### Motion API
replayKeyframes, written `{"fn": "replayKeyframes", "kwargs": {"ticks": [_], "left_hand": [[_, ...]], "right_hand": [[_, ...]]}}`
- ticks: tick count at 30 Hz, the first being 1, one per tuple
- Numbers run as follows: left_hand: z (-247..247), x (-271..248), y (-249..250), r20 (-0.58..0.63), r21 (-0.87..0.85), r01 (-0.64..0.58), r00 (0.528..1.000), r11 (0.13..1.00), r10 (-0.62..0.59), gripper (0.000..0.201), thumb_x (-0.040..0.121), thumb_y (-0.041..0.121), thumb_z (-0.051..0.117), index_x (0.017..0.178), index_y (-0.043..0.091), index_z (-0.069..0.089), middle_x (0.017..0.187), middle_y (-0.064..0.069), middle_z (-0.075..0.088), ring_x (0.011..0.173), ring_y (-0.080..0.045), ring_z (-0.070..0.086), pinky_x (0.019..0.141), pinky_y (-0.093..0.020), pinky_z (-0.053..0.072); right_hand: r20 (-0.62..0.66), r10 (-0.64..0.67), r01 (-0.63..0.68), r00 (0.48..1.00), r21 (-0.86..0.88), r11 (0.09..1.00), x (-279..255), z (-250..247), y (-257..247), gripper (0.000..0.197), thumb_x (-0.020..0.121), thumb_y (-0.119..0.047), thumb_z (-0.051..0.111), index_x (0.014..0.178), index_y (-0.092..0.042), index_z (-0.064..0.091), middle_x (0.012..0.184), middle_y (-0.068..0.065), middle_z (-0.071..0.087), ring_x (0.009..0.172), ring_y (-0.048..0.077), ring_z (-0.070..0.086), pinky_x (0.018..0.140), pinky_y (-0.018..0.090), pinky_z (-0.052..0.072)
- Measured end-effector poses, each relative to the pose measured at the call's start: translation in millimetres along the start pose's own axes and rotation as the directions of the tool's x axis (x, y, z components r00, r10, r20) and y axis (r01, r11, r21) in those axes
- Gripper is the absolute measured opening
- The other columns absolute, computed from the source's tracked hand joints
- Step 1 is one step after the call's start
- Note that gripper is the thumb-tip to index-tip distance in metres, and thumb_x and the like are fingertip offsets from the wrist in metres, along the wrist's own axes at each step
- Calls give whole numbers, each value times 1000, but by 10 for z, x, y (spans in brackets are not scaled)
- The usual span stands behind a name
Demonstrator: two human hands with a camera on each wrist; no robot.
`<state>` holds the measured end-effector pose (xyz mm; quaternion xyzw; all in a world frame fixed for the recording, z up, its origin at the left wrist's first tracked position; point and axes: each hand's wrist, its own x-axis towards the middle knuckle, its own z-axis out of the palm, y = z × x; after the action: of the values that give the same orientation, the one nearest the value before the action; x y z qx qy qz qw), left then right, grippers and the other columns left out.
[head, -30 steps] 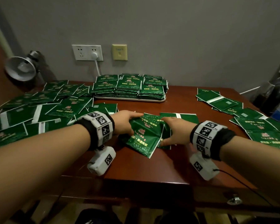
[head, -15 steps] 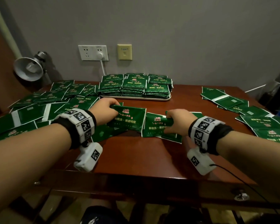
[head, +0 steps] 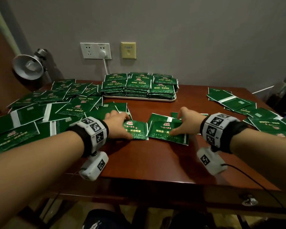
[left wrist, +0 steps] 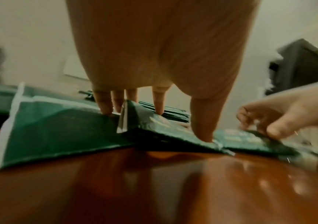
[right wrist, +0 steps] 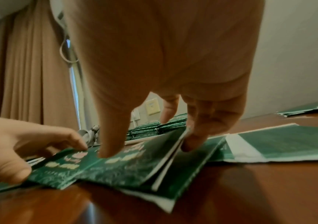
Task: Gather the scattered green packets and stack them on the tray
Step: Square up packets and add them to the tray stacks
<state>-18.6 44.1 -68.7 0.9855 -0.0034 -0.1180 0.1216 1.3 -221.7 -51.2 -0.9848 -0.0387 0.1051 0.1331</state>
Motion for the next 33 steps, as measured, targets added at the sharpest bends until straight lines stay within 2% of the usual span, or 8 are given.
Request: {"fn": "replayKeyframes", "kwargs": {"ticks": [3,7,10,16,20,25,29,33], "left_hand": [[83,12,69,-96,243,-92,988,966,118,80,59,59,80,123,32,40,125,2,40,119,-21,36,103,-42,34],[99,89,92,-49,206,-206,974,957,220,55,68,57,77,103,30,44,108,10,51,106,-17,46,99,-39,35],[105,100,72,-27,307,-280,953,909,303,40,77,56,66,97,29,43,104,4,47,102,-18,45,98,-39,36],[33,84,93,-94,325,-313,928,893,360,61,70,54,74,107,25,35,105,2,36,92,-17,40,84,-33,35],[-106,124,82,-137,270,-269,940,925,313,81,66,43,80,126,21,30,117,-1,41,100,-18,47,94,-38,40],[-329,180,64,-135,205,-196,965,959,226,111,59,54,83,143,20,19,135,-6,38,119,-25,48,101,-49,43],[-465,246,17,-160,239,-166,965,957,208,105,59,50,82,141,21,23,126,-6,41,101,-23,54,86,-45,53],[-624,393,32,-201,182,-195,952,964,230,92,66,43,80,140,18,31,125,-5,43,98,-20,56,83,-42,55]], "right_hand": [[69,-15,25,997,-135,991,-17,136,-65,89,54,-67,82,120,-22,44,120,1,42,104,20,54,88,36,51],[66,-108,122,992,-285,951,-3,193,-133,74,58,-62,81,107,-23,42,112,2,51,94,21,54,81,34,50],[94,-141,165,986,-350,922,-5,157,-145,73,63,-57,80,113,-20,42,111,4,55,95,23,53,77,32,45],[-19,-149,135,989,-334,933,-9,147,-140,88,57,-64,79,116,-18,32,114,6,50,105,28,53,87,41,48],[-150,-183,132,972,-297,946,45,46,-161,93,64,-63,72,133,-22,25,118,3,52,109,26,53,96,45,43],[-132,-150,106,980,-294,950,124,-144,-135,85,66,-69,69,133,-25,40,116,2,49,109,25,49,93,41,45],[-177,-140,98,974,-223,970,200,-284,-79,81,69,-66,69,131,-22,41,111,3,45,108,25,46,92,41,46],[-264,-145,84,954,-230,969,371,-411,-33,85,69,-67,68,135,-21,40,121,7,45,116,28,41,98,44,42]]}}
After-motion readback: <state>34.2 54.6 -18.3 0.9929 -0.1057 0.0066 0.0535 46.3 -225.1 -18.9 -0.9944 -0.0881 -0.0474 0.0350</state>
